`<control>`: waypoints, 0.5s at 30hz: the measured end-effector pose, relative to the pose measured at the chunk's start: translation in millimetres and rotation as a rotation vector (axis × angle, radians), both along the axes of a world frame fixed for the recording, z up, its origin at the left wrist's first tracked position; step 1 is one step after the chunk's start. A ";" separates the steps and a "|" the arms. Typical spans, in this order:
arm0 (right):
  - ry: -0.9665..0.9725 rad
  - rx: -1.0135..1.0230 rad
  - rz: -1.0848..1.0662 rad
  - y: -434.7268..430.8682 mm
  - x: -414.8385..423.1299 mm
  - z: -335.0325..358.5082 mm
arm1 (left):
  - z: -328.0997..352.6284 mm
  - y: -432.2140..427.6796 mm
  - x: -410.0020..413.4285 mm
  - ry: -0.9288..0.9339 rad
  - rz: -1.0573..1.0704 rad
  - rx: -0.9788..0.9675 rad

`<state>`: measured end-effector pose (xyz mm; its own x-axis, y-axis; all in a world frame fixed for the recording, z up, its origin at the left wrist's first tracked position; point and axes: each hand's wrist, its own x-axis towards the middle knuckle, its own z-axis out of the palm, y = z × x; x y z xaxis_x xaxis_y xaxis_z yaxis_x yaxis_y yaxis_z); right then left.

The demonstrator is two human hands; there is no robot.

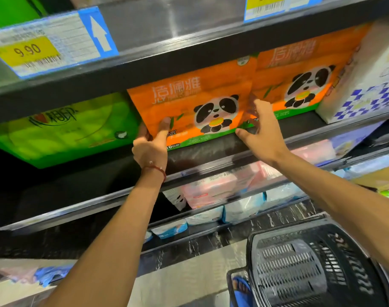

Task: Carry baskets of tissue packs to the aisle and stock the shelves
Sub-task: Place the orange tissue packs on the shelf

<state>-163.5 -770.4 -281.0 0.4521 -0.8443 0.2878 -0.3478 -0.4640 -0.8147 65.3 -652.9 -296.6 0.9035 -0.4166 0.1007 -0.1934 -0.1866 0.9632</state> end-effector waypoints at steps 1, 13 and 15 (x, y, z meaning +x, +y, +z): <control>0.010 -0.017 0.002 -1.9 -1.8 -0.3 | -0.1 -2.3 0.4 0.000 0.023 0.013; 0.231 -0.065 0.054 -6.2 -1.1 -1.1 | -2.3 -17.8 -12.5 -0.020 0.151 -0.021; 0.251 -0.030 0.087 -5.7 -2.1 0.1 | -2.5 -18.6 -13.4 -0.017 0.148 -0.035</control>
<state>-165.6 -776.1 -280.8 0.5831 -0.7919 0.1816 -0.4953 -0.5237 -0.6932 52.0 -671.6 -299.1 0.9527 -0.2752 0.1289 -0.1830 -0.1811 0.9663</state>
